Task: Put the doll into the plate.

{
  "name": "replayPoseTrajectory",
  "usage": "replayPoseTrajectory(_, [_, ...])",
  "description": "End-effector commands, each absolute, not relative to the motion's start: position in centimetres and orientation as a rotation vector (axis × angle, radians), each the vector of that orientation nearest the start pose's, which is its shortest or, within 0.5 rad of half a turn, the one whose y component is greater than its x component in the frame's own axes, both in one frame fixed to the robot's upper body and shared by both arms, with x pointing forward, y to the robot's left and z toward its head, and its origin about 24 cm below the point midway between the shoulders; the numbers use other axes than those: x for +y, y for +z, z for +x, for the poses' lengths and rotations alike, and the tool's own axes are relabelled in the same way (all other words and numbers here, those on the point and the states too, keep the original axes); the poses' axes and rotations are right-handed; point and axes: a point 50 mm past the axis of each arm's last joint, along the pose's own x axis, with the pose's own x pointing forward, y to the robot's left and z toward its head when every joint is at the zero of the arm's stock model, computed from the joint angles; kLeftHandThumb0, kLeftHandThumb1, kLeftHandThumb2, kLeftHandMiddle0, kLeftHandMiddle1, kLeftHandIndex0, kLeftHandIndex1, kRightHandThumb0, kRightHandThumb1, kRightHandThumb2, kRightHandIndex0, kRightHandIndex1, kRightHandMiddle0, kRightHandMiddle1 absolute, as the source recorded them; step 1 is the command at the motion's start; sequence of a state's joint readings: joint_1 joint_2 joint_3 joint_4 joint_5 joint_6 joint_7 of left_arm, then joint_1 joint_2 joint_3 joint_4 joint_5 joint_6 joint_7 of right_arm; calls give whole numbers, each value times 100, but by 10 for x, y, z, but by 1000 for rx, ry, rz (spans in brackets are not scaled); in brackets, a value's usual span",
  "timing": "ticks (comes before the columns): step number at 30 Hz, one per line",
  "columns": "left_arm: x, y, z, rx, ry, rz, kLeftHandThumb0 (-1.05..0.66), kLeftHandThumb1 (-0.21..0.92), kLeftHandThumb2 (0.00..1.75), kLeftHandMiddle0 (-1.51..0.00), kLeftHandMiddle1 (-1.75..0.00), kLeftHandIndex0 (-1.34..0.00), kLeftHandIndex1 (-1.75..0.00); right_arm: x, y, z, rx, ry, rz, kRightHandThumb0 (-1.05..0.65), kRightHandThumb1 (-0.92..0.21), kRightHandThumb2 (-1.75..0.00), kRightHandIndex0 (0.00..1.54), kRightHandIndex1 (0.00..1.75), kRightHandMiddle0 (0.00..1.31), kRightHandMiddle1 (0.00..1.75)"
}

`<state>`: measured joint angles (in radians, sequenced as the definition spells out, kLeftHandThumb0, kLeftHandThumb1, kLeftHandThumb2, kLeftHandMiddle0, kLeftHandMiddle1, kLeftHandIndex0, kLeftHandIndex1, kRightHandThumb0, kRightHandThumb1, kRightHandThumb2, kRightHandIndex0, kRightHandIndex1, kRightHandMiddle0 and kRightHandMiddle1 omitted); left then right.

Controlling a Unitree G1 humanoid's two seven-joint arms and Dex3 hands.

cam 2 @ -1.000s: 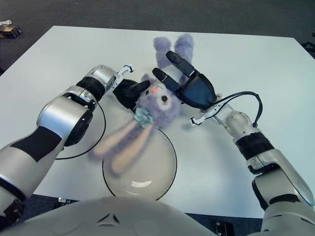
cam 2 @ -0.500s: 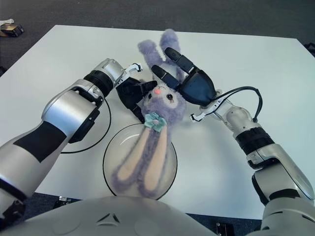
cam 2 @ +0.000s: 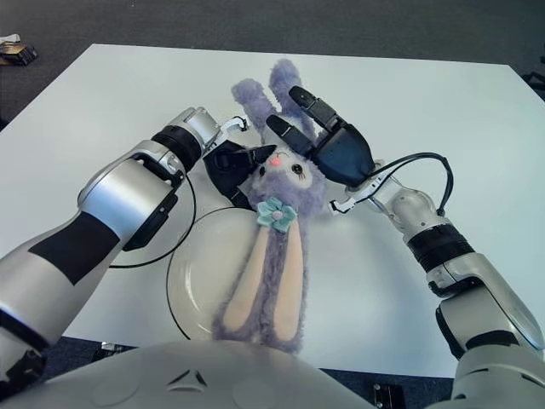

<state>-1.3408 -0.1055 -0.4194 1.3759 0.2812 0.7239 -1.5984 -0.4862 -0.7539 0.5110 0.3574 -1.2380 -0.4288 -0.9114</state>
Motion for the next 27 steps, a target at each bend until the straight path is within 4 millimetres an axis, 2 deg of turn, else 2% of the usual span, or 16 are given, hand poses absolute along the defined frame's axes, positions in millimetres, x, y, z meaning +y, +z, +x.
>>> replayPoseTrajectory(1, [-2, 132, 334, 1259, -1523, 461, -35, 85, 62, -105, -174, -23, -173, -174, 109, 293, -1201, 135, -1563, -65, -92, -73, 7, 108, 0, 120])
replayPoseTrajectory(3, [1, 119, 338, 1202, -1423, 516, -35, 84, 63, -107, -174, -24, -174, -174, 110, 293, -1216, 105, -1523, -58, -92, -70, 8, 133, 4, 138])
replayPoseTrajectory(5, [3, 104, 340, 1151, -1325, 496, -36, 80, 69, -110, -175, -26, -174, -174, 110, 293, -1226, 79, -1470, -45, -90, -62, 30, 158, 15, 159])
replayPoseTrajectory(7, [3, 97, 340, 1132, -1271, 427, -38, 72, 80, -112, -175, -32, -175, -173, 110, 293, -1225, 69, -1421, -41, -85, -66, 41, 166, 21, 167])
replayPoseTrajectory(10, [0, 99, 340, 1120, -1240, 371, -40, 60, 95, -115, -175, -40, -175, -173, 110, 293, -1223, 66, -1388, -14, -53, -107, 50, 172, 31, 172])
replayPoseTrajectory(14, [-2, 101, 345, 1038, -1186, 333, -42, 51, 107, -120, -175, -46, -175, -174, 111, 294, -1204, 65, -1322, -3, -37, -126, 58, 171, 38, 174])
replayPoseTrajectory(17, [-2, 100, 347, 1002, -1175, 292, -43, 48, 111, -123, -175, -49, -175, -178, 110, 293, -1138, 78, -1279, -1, -30, -133, 64, 168, 42, 174])
replayPoseTrajectory(27, [2, 104, 356, 909, -1102, 247, -44, 46, 115, -123, -175, -51, -175, -189, 109, 293, -966, 119, -1182, 0, -18, -145, 76, 164, 49, 175])
